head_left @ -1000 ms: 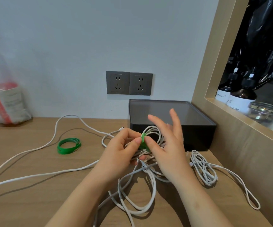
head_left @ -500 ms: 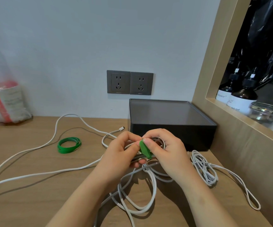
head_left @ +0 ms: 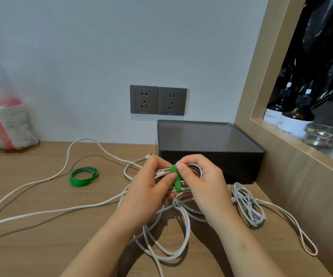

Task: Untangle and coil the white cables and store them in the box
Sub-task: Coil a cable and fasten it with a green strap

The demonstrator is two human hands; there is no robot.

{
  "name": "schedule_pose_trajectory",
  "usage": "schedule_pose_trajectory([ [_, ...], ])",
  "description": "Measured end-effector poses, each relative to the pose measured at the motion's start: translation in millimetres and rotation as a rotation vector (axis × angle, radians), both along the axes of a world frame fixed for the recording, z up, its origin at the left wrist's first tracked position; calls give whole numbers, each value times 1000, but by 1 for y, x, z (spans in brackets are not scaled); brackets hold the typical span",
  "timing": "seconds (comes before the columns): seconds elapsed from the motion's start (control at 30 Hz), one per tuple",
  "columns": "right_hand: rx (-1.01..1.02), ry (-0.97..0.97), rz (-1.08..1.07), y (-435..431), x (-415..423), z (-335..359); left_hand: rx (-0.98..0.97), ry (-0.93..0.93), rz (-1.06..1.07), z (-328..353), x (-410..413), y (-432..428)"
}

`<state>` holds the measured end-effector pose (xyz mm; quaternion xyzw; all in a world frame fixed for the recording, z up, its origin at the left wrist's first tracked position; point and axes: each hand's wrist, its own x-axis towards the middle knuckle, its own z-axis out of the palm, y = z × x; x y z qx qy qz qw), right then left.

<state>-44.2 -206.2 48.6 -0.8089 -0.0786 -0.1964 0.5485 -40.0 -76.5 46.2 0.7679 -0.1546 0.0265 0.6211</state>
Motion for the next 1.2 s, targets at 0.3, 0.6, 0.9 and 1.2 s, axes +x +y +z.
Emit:
schedule_pose_trajectory([
  [0.3, 548, 372, 235, -14, -1, 9, 87, -149, 3, -2, 7, 10],
  [0.6, 612, 536, 522, -38, -3, 11, 120, -228, -92, 0, 5, 13],
  [0.9, 230, 478, 512, -35, 0, 7, 118, -118, -189, -1, 3, 10],
  [1.2, 59, 363, 428, -31, 1, 7, 63, -110, -153, 3, 3, 11],
])
